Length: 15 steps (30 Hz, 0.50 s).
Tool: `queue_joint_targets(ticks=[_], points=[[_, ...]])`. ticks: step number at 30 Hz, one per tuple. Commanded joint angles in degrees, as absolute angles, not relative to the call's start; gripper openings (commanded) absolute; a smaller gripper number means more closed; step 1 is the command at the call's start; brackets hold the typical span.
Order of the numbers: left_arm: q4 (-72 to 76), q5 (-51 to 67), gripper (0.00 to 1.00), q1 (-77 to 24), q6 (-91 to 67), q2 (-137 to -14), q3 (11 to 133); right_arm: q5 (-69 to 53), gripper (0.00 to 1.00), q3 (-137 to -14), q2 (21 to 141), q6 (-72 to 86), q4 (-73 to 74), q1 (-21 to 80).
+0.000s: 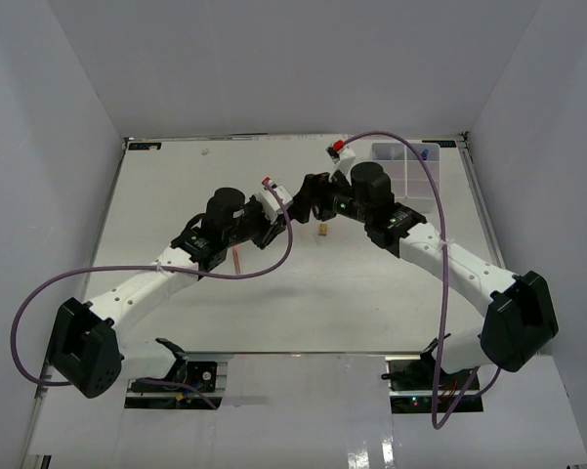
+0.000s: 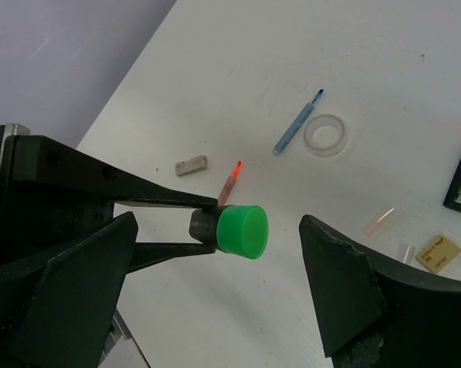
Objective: Sort the stationery into containers
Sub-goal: Place the stationery in the storage box.
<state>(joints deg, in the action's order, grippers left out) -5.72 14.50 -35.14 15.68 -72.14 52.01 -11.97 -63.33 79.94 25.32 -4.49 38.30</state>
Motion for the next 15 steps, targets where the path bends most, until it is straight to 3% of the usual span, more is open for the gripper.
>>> queue_joint_targets(ticks=[1,4,15], points=[[-3.52,14.50,0.09,-35.42,16.08,-69.43,51.42,-11.95,0.91,-65.83,80.51,26.81,-7.38,38.85],[-2.99,14.59,0.09,-35.42,15.73,-69.08,51.33,-12.22,0.85,-65.57,80.68,26.81,-7.73,38.94],[-1.58,14.50,0.13,-35.42,15.20,-68.20,50.54,-13.98,0.38,-63.72,81.83,28.47,-10.46,39.02]])
